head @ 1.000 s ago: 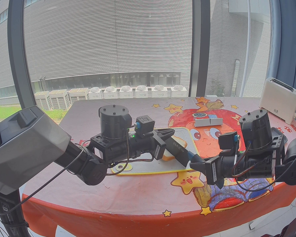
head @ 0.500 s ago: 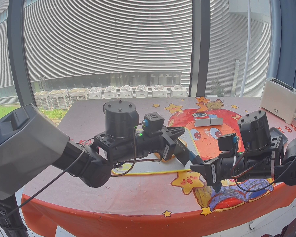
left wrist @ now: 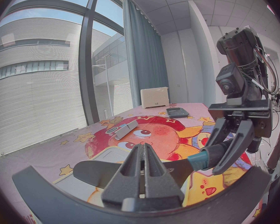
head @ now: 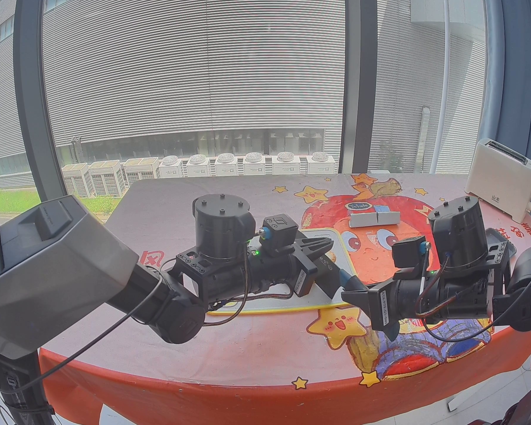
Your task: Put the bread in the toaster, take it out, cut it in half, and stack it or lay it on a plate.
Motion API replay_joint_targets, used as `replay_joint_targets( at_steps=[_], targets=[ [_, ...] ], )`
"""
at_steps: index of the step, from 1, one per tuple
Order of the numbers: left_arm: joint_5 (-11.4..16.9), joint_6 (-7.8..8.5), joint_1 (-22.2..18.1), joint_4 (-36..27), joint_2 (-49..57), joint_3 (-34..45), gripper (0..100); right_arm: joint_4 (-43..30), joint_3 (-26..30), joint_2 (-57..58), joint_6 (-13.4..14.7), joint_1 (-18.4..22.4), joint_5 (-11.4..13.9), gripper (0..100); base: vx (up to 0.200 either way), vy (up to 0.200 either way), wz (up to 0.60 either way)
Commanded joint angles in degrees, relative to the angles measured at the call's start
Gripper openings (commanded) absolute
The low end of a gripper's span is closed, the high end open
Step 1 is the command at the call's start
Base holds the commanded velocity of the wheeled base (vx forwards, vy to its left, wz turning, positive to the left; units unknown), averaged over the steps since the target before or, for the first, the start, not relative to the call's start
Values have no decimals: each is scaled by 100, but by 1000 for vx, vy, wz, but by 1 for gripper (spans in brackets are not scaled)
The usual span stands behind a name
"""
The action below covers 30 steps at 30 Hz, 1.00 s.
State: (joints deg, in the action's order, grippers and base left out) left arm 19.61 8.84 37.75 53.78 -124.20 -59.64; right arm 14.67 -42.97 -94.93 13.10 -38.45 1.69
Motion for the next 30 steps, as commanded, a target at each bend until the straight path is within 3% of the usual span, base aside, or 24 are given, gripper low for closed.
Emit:
replay_joint_targets(
  at_steps=[1, 12, 30],
  targets=[
    [-28, 4, -40, -79, -149, 5, 0, 1, -36, 89, -1, -5, 6, 0, 0, 0, 0],
    [-37, -5, -102, -70, -140, -4, 0, 555, 26, 247, 43, 22, -2, 0, 0, 0, 0],
    [-37, 4, -128, -70, -78, -4, 0, 555, 140, 159, -18, 83, -2, 0, 0, 0, 0]
  ],
)
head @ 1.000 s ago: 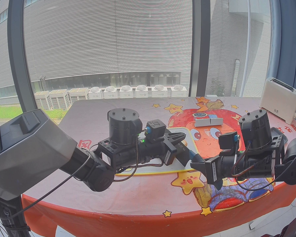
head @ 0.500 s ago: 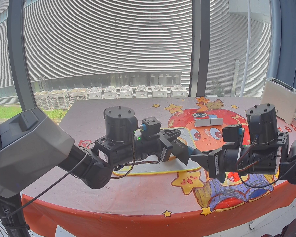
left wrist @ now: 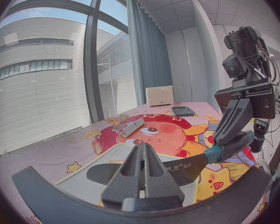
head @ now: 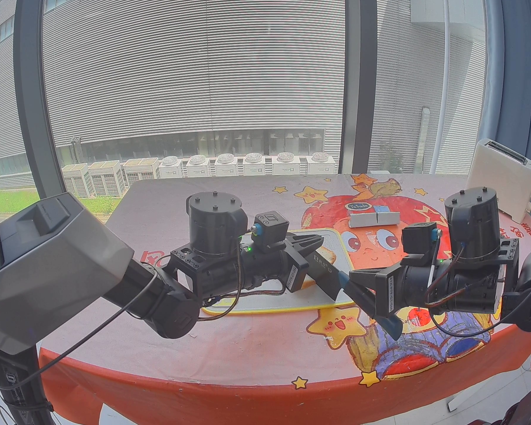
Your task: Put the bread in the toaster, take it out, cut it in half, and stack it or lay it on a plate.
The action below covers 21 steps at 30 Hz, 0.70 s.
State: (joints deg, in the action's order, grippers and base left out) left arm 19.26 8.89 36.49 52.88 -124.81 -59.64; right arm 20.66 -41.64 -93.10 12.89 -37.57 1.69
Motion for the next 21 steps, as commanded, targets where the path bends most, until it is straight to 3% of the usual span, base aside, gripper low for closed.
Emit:
replay_joint_targets(
  at_steps=[1, 21],
  targets=[
    [-1, -1, -1, 20, -17, -4, 0, -45, 7, -15, 3, -5, -2, 0, 0, 0, 0],
    [-1, -1, -1, 20, -17, -4, 0, -36, -28, 301, -32, -22, -20, 0, 0, 0, 0]
  ],
)
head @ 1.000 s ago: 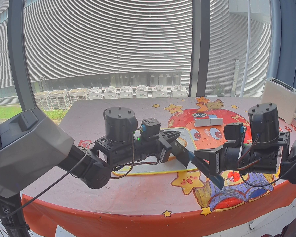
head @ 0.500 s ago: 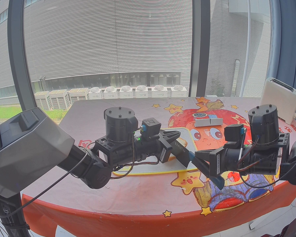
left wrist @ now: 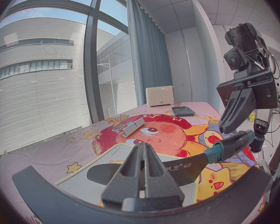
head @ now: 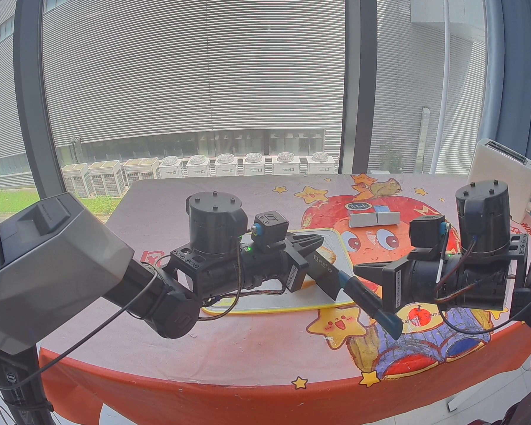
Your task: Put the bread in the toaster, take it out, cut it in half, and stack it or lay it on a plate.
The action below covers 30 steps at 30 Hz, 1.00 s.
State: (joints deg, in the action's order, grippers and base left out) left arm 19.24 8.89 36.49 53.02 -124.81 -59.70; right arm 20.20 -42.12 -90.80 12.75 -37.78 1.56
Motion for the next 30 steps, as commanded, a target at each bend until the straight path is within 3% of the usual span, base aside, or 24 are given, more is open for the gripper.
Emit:
replay_joint_targets(
  at_steps=[1, 4, 13, 24, 25, 30],
  targets=[
    [1, -1, -1, 7, -17, 2, 0, 10, 37, 97, -53, -1, -7, 100, 0, 0, 0],
    [1, -1, -1, 7, -17, 2, 0, 2, 63, 141, -238, 7, -7, 100, 0, 0, 0],
    [1, -1, -1, 7, -9, 2, 0, -86, 213, 36, -379, -81, -95, 100, 0, 0, 0],
    [1, -1, 8, 7, 27, 20, 0, -7, 239, -404, -396, -168, -297, 100, 0, 0, 0],
    [1, -1, 8, 7, 27, 20, 0, -7, 239, -413, -396, -204, -297, 0, 0, 0, 0],
    [1, -1, -1, 7, 27, 28, 0, -16, 257, -386, -387, -239, -297, 0, 0, 0, 0]
  ],
)
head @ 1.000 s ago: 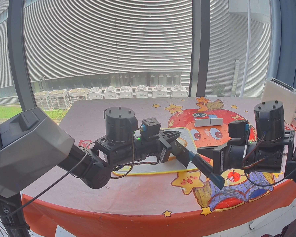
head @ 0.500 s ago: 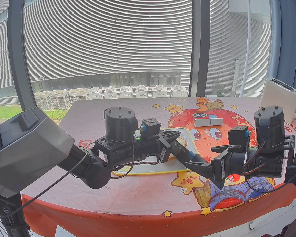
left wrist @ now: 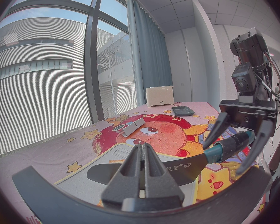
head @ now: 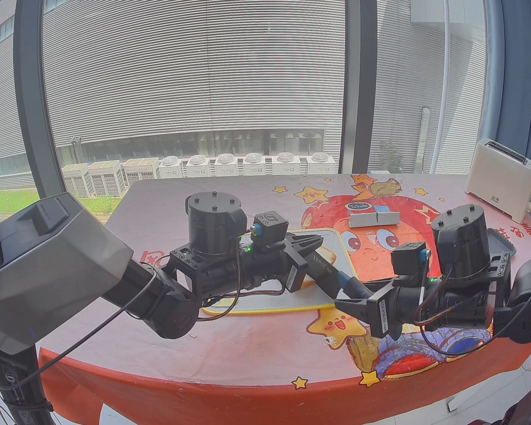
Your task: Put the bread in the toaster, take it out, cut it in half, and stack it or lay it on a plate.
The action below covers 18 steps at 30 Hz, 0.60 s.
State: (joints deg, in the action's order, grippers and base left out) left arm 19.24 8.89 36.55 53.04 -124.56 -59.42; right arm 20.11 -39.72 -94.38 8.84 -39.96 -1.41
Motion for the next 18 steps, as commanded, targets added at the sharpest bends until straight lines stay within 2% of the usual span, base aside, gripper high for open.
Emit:
replay_joint_targets(
  at_steps=[1, 10, 14, 18],
  targets=[
    [1, -1, -7, 4, 2, 0, 0, 1, 17, -19, 4, -29, 1, 0, 0, 0, 0],
    [-25, -1, -7, 40, 99, -26, 0, 19, -10, 51, 13, -12, 1, 0, 0, 0, 0],
    [-192, -27, -16, 444, 143, -52, 0, 19, -1, 113, 4, -12, 1, 0, 0, 0, 0],
    [-192, -36, -16, 532, 442, 0, 0, 19, -1, 165, -5, -12, 1, 0, 0, 0, 0]
  ],
)
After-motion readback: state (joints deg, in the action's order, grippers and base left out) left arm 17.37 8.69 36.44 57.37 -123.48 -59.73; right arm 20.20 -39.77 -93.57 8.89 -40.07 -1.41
